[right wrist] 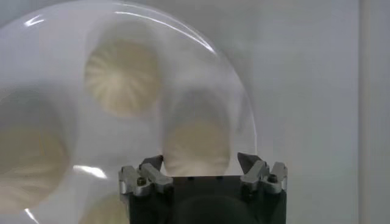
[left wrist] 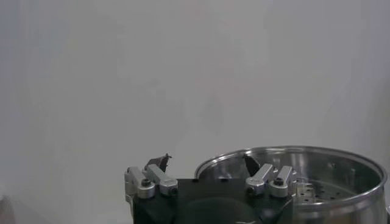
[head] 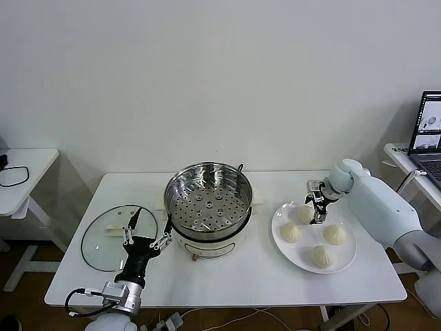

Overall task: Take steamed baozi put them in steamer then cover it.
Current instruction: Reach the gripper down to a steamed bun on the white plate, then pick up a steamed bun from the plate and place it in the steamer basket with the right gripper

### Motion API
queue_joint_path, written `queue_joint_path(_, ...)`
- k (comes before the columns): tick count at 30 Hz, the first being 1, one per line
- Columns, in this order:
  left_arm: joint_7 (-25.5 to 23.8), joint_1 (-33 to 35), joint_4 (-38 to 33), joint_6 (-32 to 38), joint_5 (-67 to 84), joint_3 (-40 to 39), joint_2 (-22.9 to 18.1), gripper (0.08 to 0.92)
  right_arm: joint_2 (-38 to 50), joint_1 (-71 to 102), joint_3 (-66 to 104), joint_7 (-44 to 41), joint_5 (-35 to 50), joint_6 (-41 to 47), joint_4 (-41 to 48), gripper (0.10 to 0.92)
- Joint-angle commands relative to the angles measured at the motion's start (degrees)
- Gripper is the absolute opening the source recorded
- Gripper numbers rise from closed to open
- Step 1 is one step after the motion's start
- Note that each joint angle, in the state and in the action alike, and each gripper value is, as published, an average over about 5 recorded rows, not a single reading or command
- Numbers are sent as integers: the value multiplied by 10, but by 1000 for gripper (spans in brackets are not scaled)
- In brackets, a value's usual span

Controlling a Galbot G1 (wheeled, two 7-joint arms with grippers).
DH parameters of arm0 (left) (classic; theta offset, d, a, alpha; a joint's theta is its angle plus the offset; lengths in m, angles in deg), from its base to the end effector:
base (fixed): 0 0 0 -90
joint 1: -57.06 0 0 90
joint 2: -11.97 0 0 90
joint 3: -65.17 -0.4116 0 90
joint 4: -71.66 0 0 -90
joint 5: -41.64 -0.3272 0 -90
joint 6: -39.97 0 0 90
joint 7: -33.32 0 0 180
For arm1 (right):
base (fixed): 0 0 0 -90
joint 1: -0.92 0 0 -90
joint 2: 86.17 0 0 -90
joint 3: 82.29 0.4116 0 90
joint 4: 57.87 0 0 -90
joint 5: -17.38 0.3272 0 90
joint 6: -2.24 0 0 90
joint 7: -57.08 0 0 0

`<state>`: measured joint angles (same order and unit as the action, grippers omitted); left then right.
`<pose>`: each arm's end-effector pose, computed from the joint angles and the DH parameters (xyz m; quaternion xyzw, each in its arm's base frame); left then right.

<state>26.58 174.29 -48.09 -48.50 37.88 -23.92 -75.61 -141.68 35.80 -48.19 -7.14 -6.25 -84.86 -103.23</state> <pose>0.1387 0.0150 -0.3512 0.0618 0.9959 0.0571 0.0323 0.5980 -0.2044 -0.2577 0.4567 -0.5739 0.5414 0.4111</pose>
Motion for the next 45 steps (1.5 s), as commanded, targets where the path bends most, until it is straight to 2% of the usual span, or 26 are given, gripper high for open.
queue_joint_path(1, 0, 0, 0, 0, 0, 0, 0, 823, -9, 1, 7, 4, -7, -2, 10, 777)
queue_joint_path(7, 0, -1, -1, 0, 0, 1, -1, 823, -1, 3, 1, 3, -5, 0, -3, 656)
queue_joint_path(14, 0, 0, -4, 0, -1, 2, -1, 823, 19, 1, -8, 1, 14, 3, -31, 653)
queue_joint_path(22, 0, 4, -14, -2, -1, 0, -1, 823, 141, -89, -123, -9, 151, 2, -187, 653)
queue_joint_path(29, 1, 8, -27, -8, -1, 0, 5, 823, 189, -308, -298, -38, 221, -148, -329, 653)
queue_joint_path(36, 1, 13, -33, -8, 1, 7, 8, 823, 112, -514, -462, -46, 236, -276, -398, 653)
queue_joint_path(45, -2, 11, -33, -9, 13, 22, 11, 823, -73, -544, -509, -21, 193, -370, -338, 653)
